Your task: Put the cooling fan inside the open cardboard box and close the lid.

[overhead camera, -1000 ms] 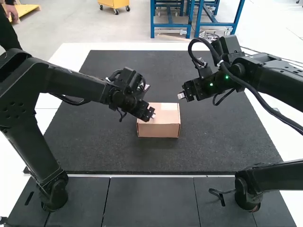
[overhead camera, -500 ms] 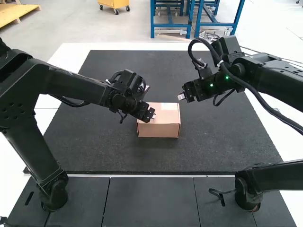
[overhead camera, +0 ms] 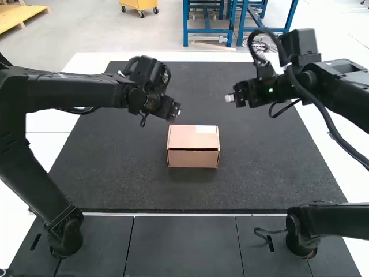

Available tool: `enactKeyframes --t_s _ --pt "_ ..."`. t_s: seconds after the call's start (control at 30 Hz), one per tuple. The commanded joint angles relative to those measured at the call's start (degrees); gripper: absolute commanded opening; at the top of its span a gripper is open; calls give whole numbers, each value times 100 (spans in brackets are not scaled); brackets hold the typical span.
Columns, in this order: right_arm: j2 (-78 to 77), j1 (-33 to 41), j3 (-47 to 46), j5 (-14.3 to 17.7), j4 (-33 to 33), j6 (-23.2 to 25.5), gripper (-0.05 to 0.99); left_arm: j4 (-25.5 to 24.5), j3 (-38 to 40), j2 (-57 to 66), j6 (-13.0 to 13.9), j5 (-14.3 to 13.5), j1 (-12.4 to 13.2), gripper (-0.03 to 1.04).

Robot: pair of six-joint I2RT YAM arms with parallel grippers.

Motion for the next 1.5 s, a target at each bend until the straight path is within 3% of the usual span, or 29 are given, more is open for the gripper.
enactKeyframes --t_s 0.0,0.13,0.33,0.47,0.6,0.77,0.87,1.13,1.33,1.47 --pt "-182 -232 193 -206 181 -28 91 19 231 -392 -152 -374 47 97" --pt "-226 -575 105 -74 682 -28 91 11 267 -735 -187 -374 302 97" --pt "-226 -1269 -106 -91 1525 -1 91 353 91 -1333 -126 -339 935 97" --pt "-244 -1770 -281 -285 1780 157 91 661 -147 -1763 -108 -304 1331 97" --pt "-428 -2253 -563 -583 2097 210 91 1065 -533 -2256 -117 -137 1568 97" --pt "-771 -2807 -967 -759 2668 262 90 1531 -1017 -2757 -99 74 1717 97" --pt "-912 -3088 -1283 -997 2940 421 90 1856 -1280 -2932 -99 83 1717 97" --pt "-1360 -3493 -2259 -1084 4180 702 91 2656 -1878 -3328 -99 74 1691 97" --pt "-1360 -3545 -2672 -1084 4311 834 91 2902 -2150 -3530 -99 -172 1717 97" --pt "-1615 -3616 -3349 -1032 5102 957 91 3263 -2581 -3715 -99 -392 1814 97"
